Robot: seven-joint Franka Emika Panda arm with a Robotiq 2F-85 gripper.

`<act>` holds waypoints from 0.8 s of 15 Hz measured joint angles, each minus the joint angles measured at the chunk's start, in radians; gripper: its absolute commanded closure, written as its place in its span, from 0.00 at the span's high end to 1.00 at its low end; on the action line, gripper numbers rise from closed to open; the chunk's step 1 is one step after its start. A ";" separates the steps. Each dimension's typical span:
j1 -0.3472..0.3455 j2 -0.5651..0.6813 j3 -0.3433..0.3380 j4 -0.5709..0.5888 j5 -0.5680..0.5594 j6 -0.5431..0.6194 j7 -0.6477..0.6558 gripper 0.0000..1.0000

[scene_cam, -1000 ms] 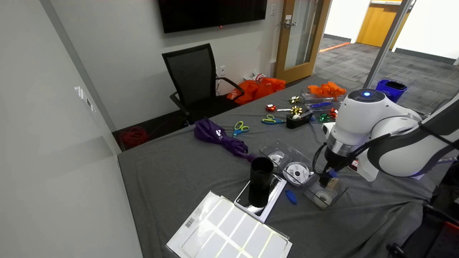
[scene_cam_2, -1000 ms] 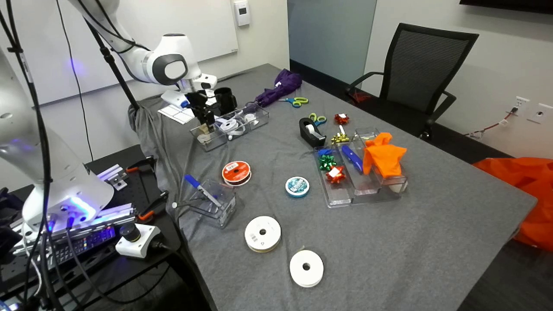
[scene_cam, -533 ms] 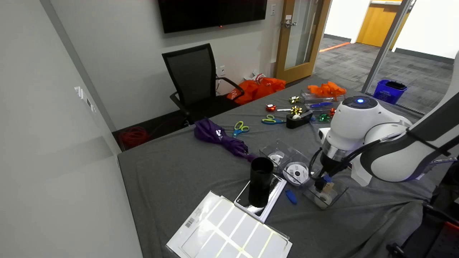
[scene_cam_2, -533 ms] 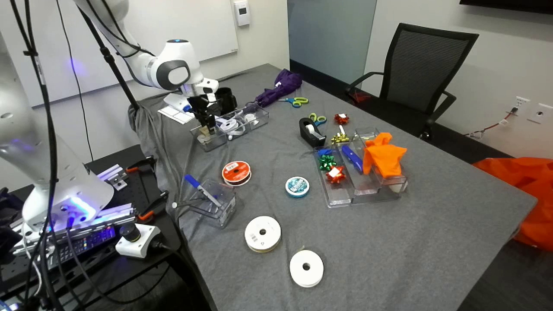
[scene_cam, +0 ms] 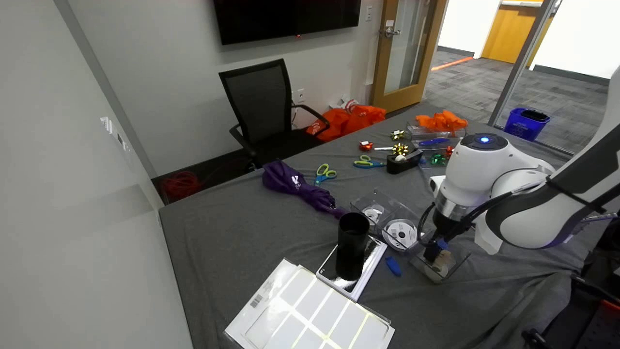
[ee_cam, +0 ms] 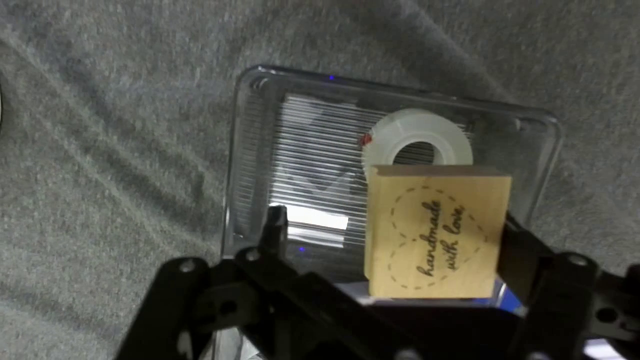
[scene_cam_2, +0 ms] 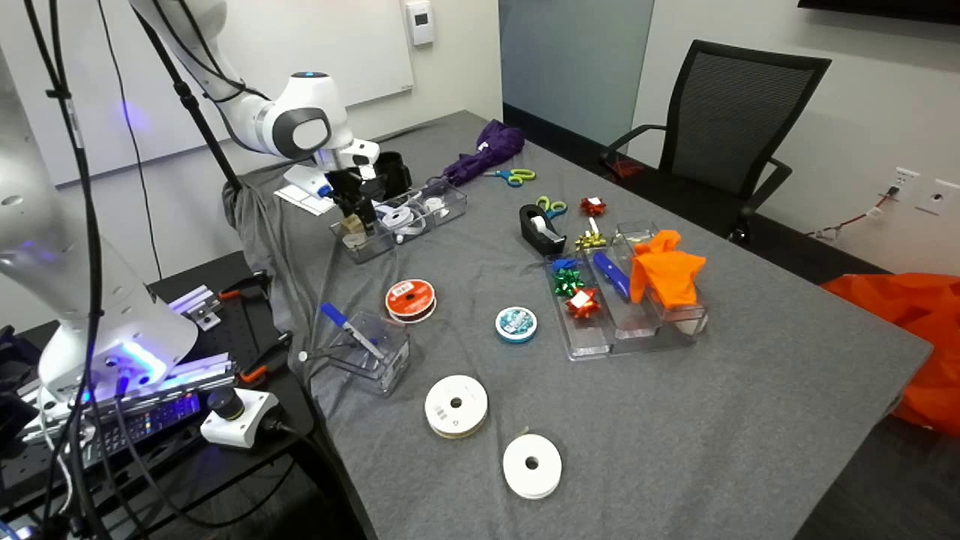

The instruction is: Move the object across the table and place it in the box

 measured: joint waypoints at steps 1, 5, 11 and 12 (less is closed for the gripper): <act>0.000 -0.002 0.000 -0.002 0.000 0.000 -0.004 1.00; 0.000 -0.020 -0.005 -0.015 0.000 0.000 -0.011 1.00; 0.076 -0.027 -0.141 -0.013 -0.186 -0.083 0.140 1.00; 0.102 -0.027 -0.174 -0.010 -0.246 -0.102 0.199 1.00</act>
